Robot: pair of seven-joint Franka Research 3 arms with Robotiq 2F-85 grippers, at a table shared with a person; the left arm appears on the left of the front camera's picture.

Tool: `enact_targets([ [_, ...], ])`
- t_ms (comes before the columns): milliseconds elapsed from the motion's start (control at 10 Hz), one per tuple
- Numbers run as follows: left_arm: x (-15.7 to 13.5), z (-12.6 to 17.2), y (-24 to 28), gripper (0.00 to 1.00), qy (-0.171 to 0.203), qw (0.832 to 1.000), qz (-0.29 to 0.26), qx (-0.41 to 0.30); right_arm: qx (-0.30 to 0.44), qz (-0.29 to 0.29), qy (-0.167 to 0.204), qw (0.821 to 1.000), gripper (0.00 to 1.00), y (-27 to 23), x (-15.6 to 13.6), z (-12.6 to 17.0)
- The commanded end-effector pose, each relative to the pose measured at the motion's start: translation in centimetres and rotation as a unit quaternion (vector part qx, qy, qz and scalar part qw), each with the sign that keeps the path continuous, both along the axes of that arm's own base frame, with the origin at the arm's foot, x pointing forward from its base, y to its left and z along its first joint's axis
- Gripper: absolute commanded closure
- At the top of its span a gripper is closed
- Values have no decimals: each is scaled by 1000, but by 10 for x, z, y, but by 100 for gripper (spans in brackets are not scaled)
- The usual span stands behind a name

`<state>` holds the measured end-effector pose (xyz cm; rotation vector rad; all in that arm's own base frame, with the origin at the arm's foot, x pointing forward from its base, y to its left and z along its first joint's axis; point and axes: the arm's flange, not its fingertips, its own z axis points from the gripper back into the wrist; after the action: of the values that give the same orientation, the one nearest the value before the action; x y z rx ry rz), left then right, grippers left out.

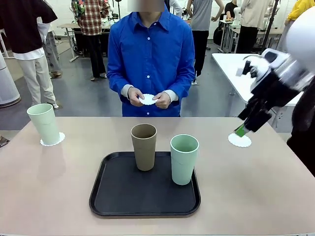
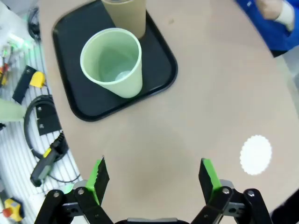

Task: Place coasters on the table and set cups on them.
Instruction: Take one Reusable plastic cup from the Flat Tray and place it on a coaster set by the human.

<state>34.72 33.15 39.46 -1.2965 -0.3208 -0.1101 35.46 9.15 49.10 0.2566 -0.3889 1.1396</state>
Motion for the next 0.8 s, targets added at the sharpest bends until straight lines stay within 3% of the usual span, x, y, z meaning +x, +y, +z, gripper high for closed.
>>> enact_targets([
  [0, -3, 1, 0, 0, -5, 1000, -3, -1, -27, -5, 18, 999, 0, 10, 12, -27],
  [700, -3, 1, 0, 0, -5, 1000, -3, -1, -4, 5, 4, 1000, 0, 7, 7, -20],
])
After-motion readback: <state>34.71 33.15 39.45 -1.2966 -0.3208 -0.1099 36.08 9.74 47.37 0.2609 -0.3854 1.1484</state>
